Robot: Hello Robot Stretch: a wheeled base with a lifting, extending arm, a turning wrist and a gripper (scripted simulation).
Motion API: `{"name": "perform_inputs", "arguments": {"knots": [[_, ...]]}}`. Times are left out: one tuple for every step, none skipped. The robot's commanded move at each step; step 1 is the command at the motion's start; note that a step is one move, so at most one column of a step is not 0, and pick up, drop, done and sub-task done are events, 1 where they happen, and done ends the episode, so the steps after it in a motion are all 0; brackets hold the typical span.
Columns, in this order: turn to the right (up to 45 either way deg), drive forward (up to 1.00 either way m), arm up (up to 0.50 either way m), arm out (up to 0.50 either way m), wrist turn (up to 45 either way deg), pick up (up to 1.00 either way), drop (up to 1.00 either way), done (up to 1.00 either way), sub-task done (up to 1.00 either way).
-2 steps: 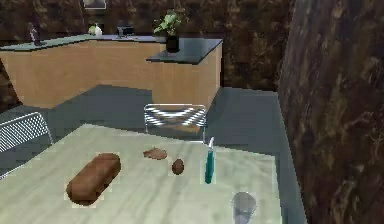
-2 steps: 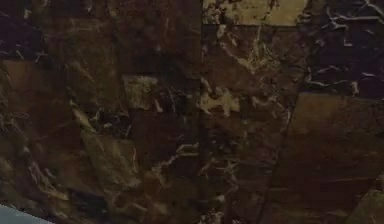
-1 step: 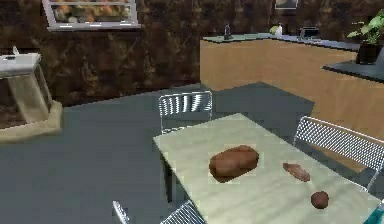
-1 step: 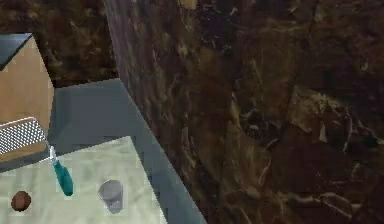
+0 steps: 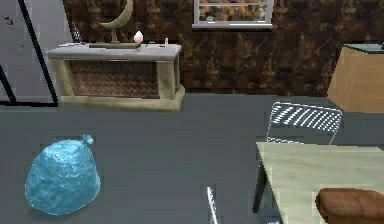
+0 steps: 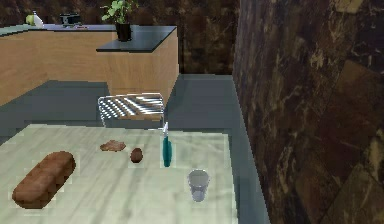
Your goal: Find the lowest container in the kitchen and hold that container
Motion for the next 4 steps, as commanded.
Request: {"name": "perform_inputs", "arguments": {"knots": [[0.0, 0.0, 0.5, 0.0, 0.0, 0.0, 0.0, 0.0, 0.0], [0.0, 0.0, 0.22, 0.0, 0.0, 0.0, 0.0, 0.0, 0.0], [0.0, 0.0, 0.0, 0.48, 0.0, 0.0, 0.0, 0.0, 0.0], [0.0, 0.0, 0.0, 0.0, 45.0, 0.0, 0.0, 0.0, 0.0]]}}
